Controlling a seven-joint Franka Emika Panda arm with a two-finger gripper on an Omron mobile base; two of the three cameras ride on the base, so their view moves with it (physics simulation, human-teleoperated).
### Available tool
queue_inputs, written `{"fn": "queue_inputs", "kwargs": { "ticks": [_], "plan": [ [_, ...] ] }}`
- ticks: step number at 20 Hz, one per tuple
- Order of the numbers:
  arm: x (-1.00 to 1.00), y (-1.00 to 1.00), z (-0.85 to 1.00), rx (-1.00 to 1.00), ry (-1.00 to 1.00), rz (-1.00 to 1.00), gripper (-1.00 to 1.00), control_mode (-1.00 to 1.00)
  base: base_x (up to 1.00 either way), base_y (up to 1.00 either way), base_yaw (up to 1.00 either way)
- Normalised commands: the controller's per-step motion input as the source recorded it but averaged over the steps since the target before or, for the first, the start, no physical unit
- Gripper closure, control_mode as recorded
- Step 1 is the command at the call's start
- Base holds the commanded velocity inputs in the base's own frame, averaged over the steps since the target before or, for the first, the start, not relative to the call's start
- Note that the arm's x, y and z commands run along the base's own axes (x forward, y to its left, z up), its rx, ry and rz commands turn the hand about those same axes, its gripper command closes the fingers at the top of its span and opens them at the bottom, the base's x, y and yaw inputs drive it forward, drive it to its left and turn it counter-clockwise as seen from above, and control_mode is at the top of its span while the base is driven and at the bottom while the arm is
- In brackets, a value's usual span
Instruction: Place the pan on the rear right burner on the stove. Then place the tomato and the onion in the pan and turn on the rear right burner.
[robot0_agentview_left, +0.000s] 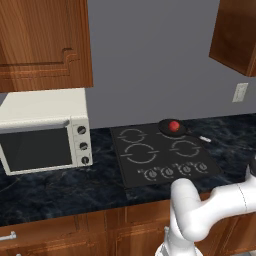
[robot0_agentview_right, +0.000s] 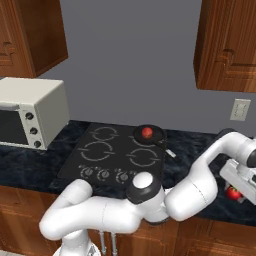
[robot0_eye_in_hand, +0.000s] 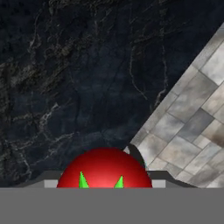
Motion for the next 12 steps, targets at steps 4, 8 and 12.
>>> {"fn": "queue_inputs", "kwargs": {
  "ticks": [4, 8, 12],
  "plan": [
    [-0.19, 0.64, 0.27, 0.0, 0.0, 0.0, 1.0, -1.0, 0.0, 0.0, 0.0],
    [-0.27, 0.76, 0.2, 0.0, 0.0, 0.0, 1.0, -1.0, 0.0, 0.0, 0.0],
    [-0.24, 0.82, 0.24, 0.0, 0.0, 0.0, 1.0, -1.0, 0.0, 0.0, 0.0]
  ]
}}
